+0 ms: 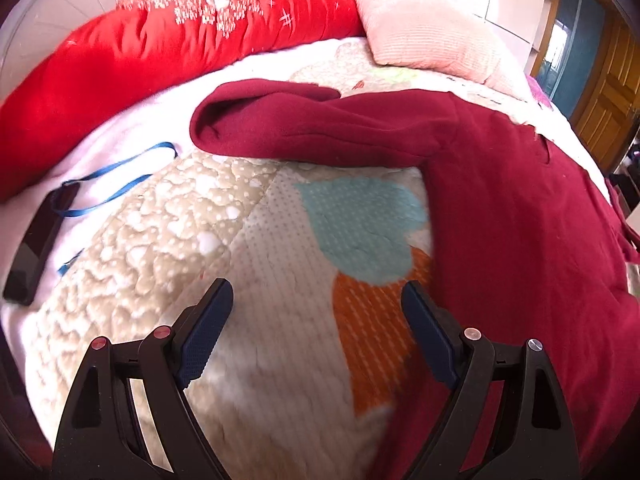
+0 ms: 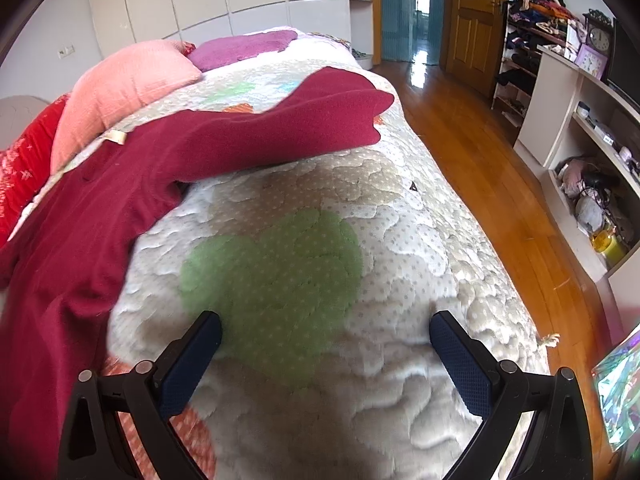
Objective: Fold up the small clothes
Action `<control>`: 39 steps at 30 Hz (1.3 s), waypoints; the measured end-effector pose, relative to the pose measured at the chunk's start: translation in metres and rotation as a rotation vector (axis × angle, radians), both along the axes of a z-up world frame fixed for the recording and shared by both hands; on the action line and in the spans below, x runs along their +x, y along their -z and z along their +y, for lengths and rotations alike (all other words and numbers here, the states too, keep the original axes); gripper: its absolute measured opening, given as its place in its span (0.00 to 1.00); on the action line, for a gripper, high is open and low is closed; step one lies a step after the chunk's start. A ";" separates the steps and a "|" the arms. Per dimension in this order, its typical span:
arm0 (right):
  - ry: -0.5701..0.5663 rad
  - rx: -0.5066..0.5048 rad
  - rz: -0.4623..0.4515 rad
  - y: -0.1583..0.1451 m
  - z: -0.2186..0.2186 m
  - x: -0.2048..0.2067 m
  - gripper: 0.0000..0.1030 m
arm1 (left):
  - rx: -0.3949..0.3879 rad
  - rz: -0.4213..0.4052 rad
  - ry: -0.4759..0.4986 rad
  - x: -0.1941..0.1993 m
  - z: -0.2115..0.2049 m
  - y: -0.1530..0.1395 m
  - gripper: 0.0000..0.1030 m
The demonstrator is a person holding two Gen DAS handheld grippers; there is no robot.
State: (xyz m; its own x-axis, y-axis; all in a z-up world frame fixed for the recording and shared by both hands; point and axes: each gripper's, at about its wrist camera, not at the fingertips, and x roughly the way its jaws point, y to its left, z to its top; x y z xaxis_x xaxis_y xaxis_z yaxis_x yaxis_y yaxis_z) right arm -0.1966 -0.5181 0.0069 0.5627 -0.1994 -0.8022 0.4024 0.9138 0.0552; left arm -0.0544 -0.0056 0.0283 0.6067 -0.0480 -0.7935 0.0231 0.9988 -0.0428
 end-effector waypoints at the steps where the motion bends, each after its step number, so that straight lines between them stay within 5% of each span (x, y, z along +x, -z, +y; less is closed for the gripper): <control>1: -0.007 0.004 -0.024 -0.007 0.005 -0.012 1.00 | 0.007 -0.012 0.005 -0.006 -0.003 -0.004 0.84; 15: -0.137 0.056 -0.139 -0.096 0.089 -0.081 1.00 | 0.031 -0.089 0.087 -0.050 -0.043 -0.032 0.84; 31: -0.230 -0.011 -0.119 -0.088 0.184 -0.011 1.00 | 0.062 -0.126 0.138 -0.062 -0.079 -0.049 0.84; 39: -0.227 -0.029 -0.104 -0.079 0.194 0.009 1.00 | 0.059 -0.126 0.134 -0.056 -0.084 -0.048 0.84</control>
